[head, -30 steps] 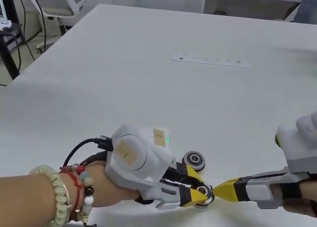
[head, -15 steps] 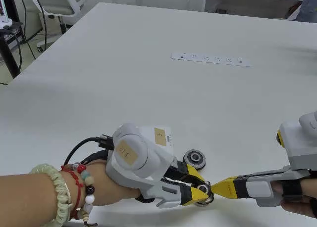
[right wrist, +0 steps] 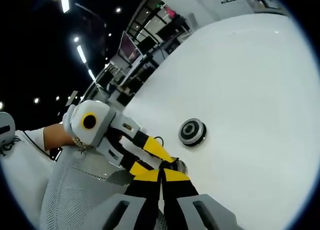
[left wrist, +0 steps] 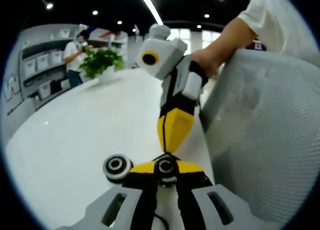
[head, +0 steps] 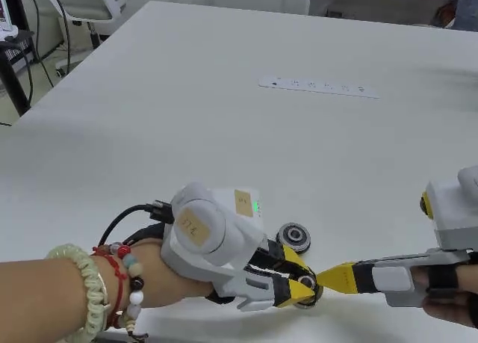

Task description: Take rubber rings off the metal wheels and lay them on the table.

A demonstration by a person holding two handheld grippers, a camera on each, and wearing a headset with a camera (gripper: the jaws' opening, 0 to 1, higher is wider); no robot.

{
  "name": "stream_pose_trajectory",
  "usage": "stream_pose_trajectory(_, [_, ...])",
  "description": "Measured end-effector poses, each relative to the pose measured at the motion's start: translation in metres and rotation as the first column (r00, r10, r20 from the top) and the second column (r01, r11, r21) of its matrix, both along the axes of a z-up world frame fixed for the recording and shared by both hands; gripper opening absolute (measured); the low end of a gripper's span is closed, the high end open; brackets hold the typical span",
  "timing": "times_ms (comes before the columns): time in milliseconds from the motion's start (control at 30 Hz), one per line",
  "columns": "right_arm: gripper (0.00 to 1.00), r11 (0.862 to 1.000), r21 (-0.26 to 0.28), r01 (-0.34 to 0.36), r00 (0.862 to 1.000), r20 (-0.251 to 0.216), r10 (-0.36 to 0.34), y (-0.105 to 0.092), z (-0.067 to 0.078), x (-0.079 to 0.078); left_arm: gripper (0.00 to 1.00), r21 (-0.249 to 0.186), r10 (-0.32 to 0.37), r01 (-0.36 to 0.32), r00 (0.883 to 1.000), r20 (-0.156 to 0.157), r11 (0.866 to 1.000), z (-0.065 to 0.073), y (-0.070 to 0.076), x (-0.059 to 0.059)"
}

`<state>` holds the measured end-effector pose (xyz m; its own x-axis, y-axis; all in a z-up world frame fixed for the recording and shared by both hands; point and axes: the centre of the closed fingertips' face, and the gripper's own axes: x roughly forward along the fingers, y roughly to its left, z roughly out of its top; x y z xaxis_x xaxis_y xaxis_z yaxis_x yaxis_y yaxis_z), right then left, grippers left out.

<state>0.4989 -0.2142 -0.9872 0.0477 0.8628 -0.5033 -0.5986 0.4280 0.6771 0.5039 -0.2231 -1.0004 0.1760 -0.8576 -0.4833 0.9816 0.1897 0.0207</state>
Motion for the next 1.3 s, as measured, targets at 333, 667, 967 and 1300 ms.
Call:
stream_pose_trajectory(333, [0.0, 0.999, -0.025, 0.033, 0.999, -0.027, -0.034, -0.007, -0.009, 0.004, 0.15, -0.005, -0.001, 0.001, 1.0, -0.001, 1.0, 0.0, 0.0, 0.0])
stream_pose_trajectory(667, [0.0, 1.0, 0.009, 0.01, 1.0, -0.01, -0.01, -0.001, -0.002, 0.002, 0.15, 0.004, -0.004, 0.004, 1.0, 0.007, 1.0, -0.001, 0.0, 0.0])
stream_pose_trajectory(967, [0.0, 0.998, 0.049, 0.031, 0.998, -0.058, -0.028, 0.001, 0.001, 0.002, 0.15, 0.005, -0.01, 0.01, 1.0, 0.007, 1.0, -0.001, 0.001, -0.001])
stream_pose_trajectory(1300, [0.0, 0.996, 0.064, 0.065, 0.995, -0.082, -0.06, 0.0, 0.002, 0.005, 0.14, 0.012, -0.012, 0.012, 1.0, 0.017, 1.0, -0.001, 0.002, 0.0])
